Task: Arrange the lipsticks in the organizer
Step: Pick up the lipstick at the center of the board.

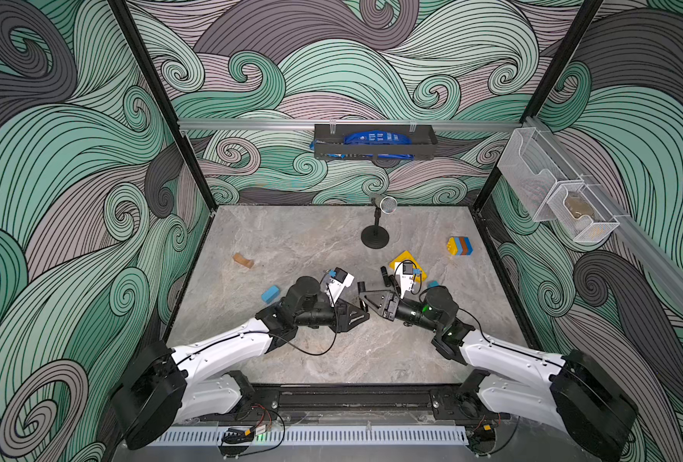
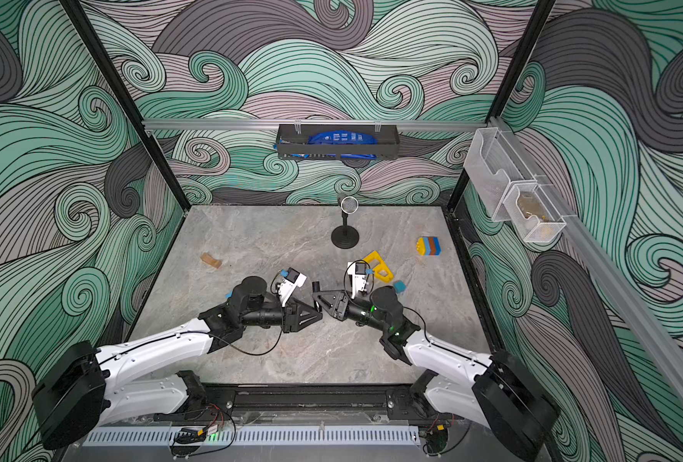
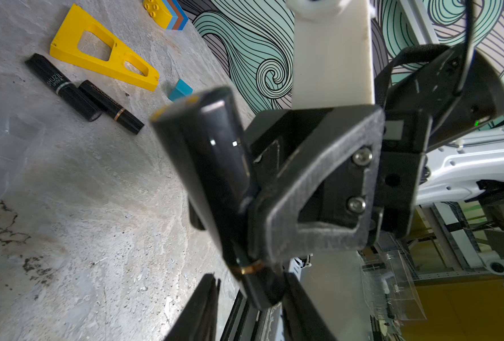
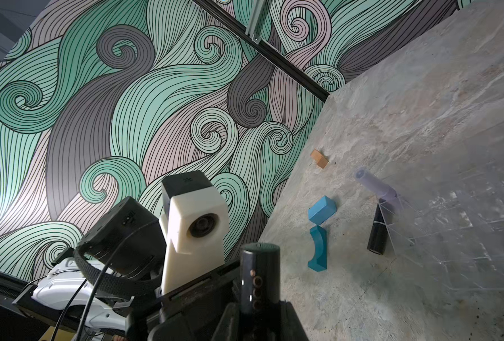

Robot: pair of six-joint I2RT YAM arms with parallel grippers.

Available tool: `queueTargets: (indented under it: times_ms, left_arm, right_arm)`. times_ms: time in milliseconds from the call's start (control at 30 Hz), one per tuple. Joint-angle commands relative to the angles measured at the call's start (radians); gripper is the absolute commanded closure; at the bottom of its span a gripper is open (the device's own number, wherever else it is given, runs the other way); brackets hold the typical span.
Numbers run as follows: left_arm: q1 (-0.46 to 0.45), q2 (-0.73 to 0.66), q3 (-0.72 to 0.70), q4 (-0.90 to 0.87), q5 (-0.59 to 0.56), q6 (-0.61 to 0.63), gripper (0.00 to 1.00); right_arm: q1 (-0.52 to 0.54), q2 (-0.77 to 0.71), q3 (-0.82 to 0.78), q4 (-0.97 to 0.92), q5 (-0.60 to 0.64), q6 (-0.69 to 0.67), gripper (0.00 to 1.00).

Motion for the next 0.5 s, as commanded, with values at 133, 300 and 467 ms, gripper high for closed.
queueTargets:
  times_ms: [133, 300, 467]
  left_arm:
    - [-0.001, 0.034, 0.061, 0.035, -0.029, -0.005, 0.68]
    - [-0.001, 0.03, 0.049, 0.023, -0.043, 0.008, 0.87]
    - [0.001, 0.016, 0.043, -0.011, -0.052, 0.057, 0.99]
  right_arm:
    - [0.035, 0.019, -0.015, 0.064, 0.039, 0.013, 0.82]
    - [0.035, 0.023, -0.011, 0.064, 0.065, 0.023, 0.79]
    - [0.029, 0.025, 0.018, 0.002, 0.054, 0.023, 0.66]
